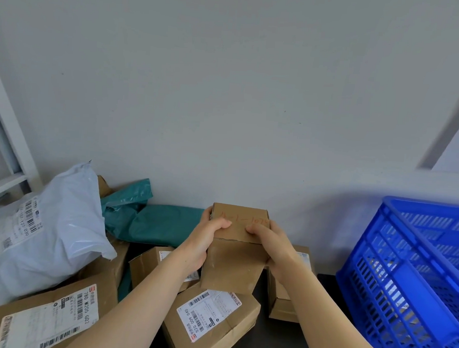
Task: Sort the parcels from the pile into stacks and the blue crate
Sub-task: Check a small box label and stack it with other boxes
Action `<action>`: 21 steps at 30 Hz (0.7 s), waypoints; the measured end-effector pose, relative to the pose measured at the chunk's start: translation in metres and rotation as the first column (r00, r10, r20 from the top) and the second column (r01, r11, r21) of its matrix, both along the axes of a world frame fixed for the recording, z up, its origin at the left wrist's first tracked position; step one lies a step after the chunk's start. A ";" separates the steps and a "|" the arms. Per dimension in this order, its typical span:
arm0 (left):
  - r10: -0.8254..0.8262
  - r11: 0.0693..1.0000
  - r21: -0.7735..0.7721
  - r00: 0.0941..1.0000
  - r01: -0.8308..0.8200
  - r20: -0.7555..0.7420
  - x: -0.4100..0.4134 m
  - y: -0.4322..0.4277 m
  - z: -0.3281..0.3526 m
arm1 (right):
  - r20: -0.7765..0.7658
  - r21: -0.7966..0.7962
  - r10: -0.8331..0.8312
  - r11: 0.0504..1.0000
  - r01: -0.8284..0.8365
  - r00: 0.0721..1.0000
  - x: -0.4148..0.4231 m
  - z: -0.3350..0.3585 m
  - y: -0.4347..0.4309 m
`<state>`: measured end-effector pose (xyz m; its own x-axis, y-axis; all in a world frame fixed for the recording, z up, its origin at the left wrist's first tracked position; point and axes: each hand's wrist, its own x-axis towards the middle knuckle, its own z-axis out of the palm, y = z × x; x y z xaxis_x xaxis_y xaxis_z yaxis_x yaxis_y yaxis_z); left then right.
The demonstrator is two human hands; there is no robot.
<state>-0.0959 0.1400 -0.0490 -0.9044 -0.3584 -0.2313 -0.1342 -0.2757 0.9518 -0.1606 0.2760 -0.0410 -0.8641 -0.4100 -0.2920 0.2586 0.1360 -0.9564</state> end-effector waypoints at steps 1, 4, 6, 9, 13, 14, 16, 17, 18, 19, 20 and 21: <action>0.004 1.000 -0.004 1.000 -0.004 -0.001 0.000 0.001 -0.001 | -0.009 -0.002 0.001 1.000 -0.001 1.000 -0.001 -0.001 0.001; 0.016 1.000 -0.001 1.000 -0.016 -0.009 0.001 0.002 -0.002 | -0.067 0.011 0.000 1.000 0.001 0.998 -0.001 -0.001 -0.001; 0.019 1.000 0.009 1.000 -0.019 -0.013 0.000 0.000 -0.001 | -0.094 0.021 0.000 1.000 0.002 0.996 -0.001 0.001 -0.001; 0.020 1.000 0.007 1.000 -0.020 -0.007 -0.002 -0.002 0.002 | -0.094 0.002 0.001 1.000 0.000 0.996 -0.001 0.004 -0.001; 0.041 0.999 0.009 0.999 -0.041 -0.004 -0.004 0.000 0.003 | -0.133 0.044 0.004 0.999 0.002 0.991 -0.001 0.003 -0.002; 0.046 0.999 0.016 0.999 -0.046 -0.002 -0.005 0.000 0.004 | -0.151 0.054 0.008 0.999 0.000 0.989 -0.002 0.002 -0.002; 0.052 0.998 0.037 0.999 -0.053 0.009 -0.006 -0.003 0.007 | -0.189 0.054 0.028 0.998 -0.018 0.982 -0.003 -0.001 0.000; 0.055 0.997 0.049 0.998 -0.056 0.018 -0.007 -0.005 0.008 | -0.203 0.044 0.050 0.998 -0.042 0.978 -0.003 -0.002 0.001; 0.061 0.996 0.067 0.998 -0.063 0.030 -0.008 -0.007 0.009 | -0.215 0.039 0.078 0.997 -0.071 0.974 -0.003 -0.002 0.002; 0.071 0.994 0.085 0.996 -0.075 0.044 -0.008 -0.010 0.011 | -0.221 0.041 0.106 0.994 -0.099 0.970 -0.004 -0.003 0.002; 0.083 0.990 0.107 0.995 -0.089 0.059 -0.009 -0.012 0.011 | -0.223 0.043 0.134 0.991 -0.127 0.966 -0.005 -0.005 0.003; 0.092 0.988 0.121 0.993 -0.101 0.076 -0.009 -0.014 0.012 | -0.229 0.038 0.159 0.987 -0.155 0.960 -0.006 -0.007 0.003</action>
<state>-0.1051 0.1258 -0.0369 -0.8469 -0.4078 -0.3412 -0.1665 -0.4062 0.8985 -0.1667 0.2791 -0.0476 -0.8342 -0.5421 -0.1013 0.0048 0.1765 -0.9843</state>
